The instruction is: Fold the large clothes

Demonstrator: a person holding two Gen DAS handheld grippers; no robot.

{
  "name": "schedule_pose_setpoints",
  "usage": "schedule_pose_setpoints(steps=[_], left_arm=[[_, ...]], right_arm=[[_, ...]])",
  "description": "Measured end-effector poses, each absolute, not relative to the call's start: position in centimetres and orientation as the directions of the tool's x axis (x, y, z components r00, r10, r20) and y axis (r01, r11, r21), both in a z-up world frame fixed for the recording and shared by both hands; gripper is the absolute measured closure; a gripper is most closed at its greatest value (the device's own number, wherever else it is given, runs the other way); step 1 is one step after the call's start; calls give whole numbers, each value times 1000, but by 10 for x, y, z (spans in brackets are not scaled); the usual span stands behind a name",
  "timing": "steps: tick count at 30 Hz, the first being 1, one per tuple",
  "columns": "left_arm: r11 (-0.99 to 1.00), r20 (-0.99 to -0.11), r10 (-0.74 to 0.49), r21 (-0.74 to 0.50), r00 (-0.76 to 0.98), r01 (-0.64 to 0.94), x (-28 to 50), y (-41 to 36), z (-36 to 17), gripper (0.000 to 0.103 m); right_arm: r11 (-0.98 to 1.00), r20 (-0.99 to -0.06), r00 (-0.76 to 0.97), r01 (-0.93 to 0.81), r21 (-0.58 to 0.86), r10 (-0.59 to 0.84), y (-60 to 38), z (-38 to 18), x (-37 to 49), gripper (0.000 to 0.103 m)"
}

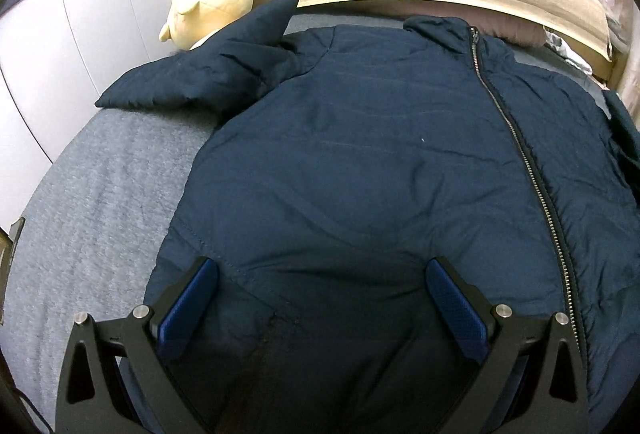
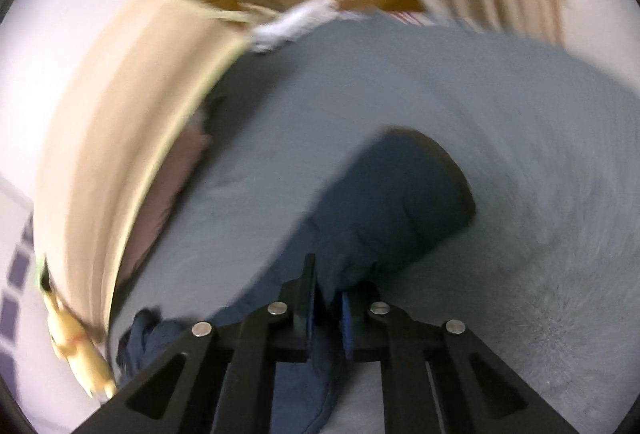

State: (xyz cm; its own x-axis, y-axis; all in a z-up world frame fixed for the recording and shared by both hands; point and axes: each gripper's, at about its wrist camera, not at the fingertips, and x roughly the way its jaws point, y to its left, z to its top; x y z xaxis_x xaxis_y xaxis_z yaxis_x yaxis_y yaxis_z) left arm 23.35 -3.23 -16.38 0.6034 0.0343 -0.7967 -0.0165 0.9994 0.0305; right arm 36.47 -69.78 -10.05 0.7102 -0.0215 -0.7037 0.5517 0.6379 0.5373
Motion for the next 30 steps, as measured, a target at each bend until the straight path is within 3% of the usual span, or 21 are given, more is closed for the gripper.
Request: schedule_pose_setpoints(steps=[7,12,18,25,27,28,29,30], left_arm=[[1000,-794,14,3,608,-18,229,-27,-162,0],[1000,-791,0,-16,612,-19,227,-25,-161,0],[999,-787,-20,-40,616,-19,225,-23,-160,0],[998,-783,-35,-61,621,-21,222,-22,-159,0],[998,-782,-36,-64,622,-23,221,-22,-158,0],[998,-782,-36,-64,623,-23,221,-22,-158,0],[998,-781,-37,-65,623,-23,221,-22,-158,0],[997,-781,-38,-67,623,-23,221,-22,-158,0]], right_arm=[[854,-568,822,266,447,41,-567,31,379,93],[910,-521,839,83,407,157,-456,68,386,93],[927,-580,776,-17,376,249,-333,37,384,93],[957,-711,655,-68,283,257,-247,-42,390,92],[960,-748,608,-95,265,267,-233,-61,396,83],[962,-763,589,-107,252,266,-224,-70,397,66],[963,-774,575,-115,243,264,-218,-75,398,34],[962,-786,556,-129,239,270,-213,-81,398,20]])
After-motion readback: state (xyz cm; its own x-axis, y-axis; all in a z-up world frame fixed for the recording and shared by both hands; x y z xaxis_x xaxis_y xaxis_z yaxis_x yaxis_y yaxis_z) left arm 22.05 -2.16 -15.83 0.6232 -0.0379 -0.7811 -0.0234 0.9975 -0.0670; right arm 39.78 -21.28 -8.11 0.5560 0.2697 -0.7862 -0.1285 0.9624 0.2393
